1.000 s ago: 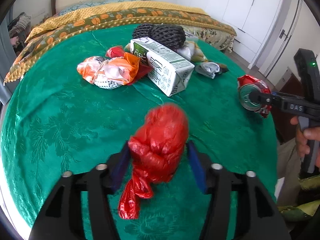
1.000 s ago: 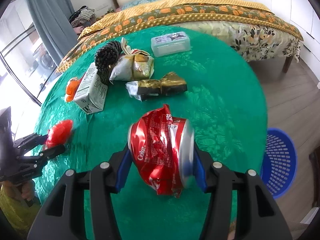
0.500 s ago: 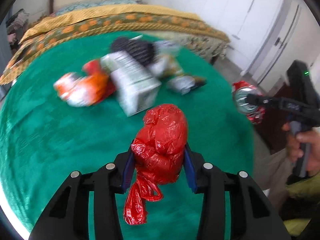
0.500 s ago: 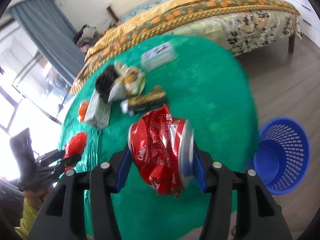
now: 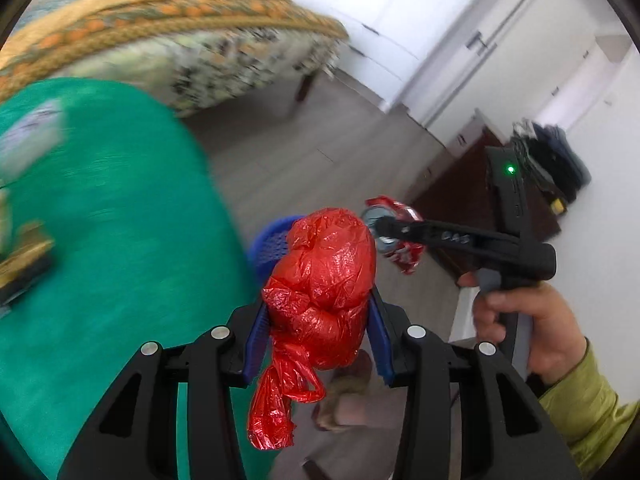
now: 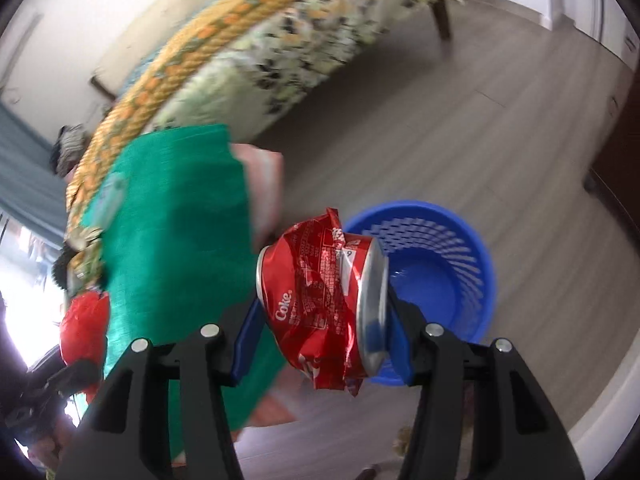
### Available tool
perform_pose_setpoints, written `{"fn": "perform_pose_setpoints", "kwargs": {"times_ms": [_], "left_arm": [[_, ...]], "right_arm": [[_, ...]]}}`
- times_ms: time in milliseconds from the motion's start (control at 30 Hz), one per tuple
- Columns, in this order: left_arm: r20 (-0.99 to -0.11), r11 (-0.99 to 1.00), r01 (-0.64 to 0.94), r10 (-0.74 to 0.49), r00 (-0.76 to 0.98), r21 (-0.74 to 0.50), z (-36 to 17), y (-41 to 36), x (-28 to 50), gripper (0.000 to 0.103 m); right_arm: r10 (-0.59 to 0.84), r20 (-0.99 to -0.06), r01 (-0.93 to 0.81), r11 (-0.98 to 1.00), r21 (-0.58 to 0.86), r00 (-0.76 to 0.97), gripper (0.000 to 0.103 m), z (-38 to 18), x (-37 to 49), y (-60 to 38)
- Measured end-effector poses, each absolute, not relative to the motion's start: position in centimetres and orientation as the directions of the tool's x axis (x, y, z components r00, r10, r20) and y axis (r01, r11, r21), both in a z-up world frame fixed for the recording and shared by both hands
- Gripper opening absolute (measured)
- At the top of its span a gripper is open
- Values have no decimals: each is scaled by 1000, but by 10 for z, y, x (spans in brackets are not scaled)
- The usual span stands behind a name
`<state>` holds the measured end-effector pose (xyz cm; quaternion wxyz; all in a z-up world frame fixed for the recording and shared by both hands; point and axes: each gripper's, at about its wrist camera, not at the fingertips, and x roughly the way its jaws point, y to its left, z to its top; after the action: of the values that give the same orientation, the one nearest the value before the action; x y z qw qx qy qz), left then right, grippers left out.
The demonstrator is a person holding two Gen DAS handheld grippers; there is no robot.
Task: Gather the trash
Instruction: 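Carry the can and red bag to the blue wastebasket and release both, then grasp the orange-white snack bag with the left tool while the right tool grasps the milk carton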
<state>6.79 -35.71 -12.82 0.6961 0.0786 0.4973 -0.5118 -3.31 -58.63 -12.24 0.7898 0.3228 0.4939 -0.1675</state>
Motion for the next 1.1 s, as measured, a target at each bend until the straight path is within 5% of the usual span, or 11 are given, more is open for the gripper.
{"fn": "perform_pose_setpoints", "kwargs": {"times_ms": [300, 367, 500, 667, 867, 1100], "left_arm": [[-829, 464, 804, -556, -63, -372, -206, -470, 59, 46], [-831, 482, 792, -553, -56, -374, -220, -477, 64, 71], [-828, 519, 770, -560, -20, -370, -220, -477, 73, 79], [-762, 516, 802, -635, 123, -301, -170, -447, 63, 96], [-660, 547, 812, -689, 300, -204, -111, -373, 43, 98], [-733, 708, 686, -554, 395, -165, -125, -261, 54, 98]], "right_arm": [[88, -898, 655, 655, 378, 431, 55, -175, -49, -644], [103, -891, 667, 626, 404, 442, 76, -184, -53, -656], [69, -876, 679, 604, 418, 478, 78, -176, -58, -669], [-63, -831, 640, 671, 374, 552, 85, -132, -64, -660], [-232, -698, 551, 789, 272, 678, 95, -72, -61, -617], [-236, -601, 401, 903, 155, 764, 98, -47, -27, -528]]}}
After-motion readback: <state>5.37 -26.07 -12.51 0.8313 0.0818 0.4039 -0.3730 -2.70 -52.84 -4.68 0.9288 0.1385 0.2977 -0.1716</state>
